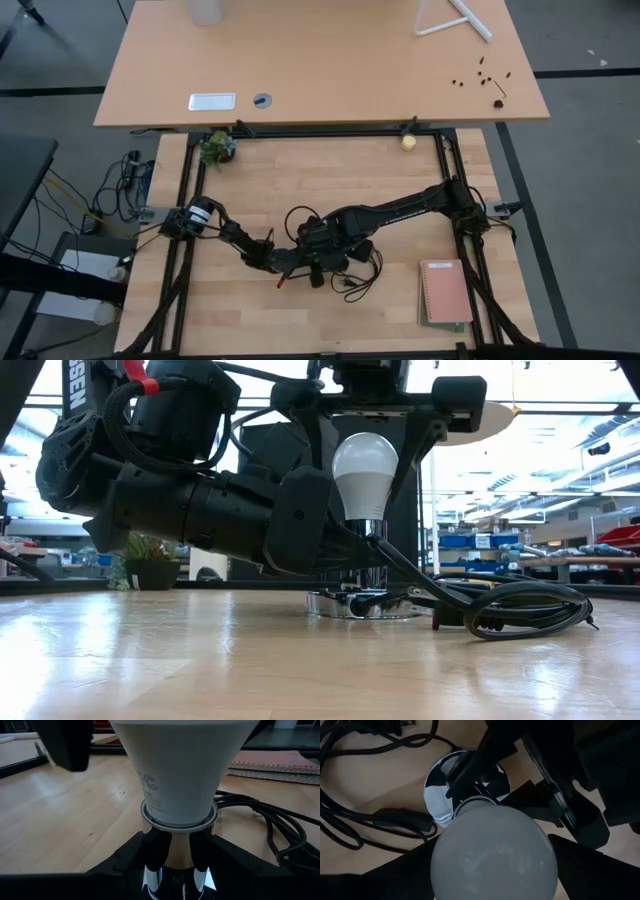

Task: Screw lightbulb
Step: Insert the white lightbulb into the silver lamp

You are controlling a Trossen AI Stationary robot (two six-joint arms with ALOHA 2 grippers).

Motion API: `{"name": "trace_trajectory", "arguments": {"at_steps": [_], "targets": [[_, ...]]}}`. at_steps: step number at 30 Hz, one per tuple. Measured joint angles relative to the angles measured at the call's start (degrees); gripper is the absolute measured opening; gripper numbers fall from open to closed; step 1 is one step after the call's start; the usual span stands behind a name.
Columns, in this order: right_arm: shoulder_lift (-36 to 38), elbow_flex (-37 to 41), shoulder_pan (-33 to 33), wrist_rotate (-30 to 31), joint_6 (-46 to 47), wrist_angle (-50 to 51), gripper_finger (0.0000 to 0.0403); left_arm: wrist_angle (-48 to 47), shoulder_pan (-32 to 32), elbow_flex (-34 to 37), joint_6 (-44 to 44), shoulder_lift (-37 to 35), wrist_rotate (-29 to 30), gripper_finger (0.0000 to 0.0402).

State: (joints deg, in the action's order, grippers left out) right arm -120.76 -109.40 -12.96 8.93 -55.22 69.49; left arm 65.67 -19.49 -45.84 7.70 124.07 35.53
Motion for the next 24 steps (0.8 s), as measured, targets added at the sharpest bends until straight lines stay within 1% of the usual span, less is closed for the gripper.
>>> {"name": "trace_trajectory", "arguments": {"at_steps": [8,17,20,24], "targets": [[-0.01,0.00,-0.58,-0.12,1.45,0.02,0.0341,0.00,-0.02,0.00,-0.09,0.00,-0.03,0.0185],[0.01,0.00,-0.53,-2.24,3.33,0.00,0.0280,0.02,0.00,0.00,-0.04,0.00,-0.07,0.0185],[0.01,0.00,-0.42,-2.51,5.69,0.00,0.0271,0.02,0.00,0.00,-0.04,0.00,-0.12,0.0185],[-0.01,0.00,-0.09,-2.94,11.61,-0.20,0.0278,0.02,0.00,0.00,0.02,0.00,-0.13,0.0185]]}}
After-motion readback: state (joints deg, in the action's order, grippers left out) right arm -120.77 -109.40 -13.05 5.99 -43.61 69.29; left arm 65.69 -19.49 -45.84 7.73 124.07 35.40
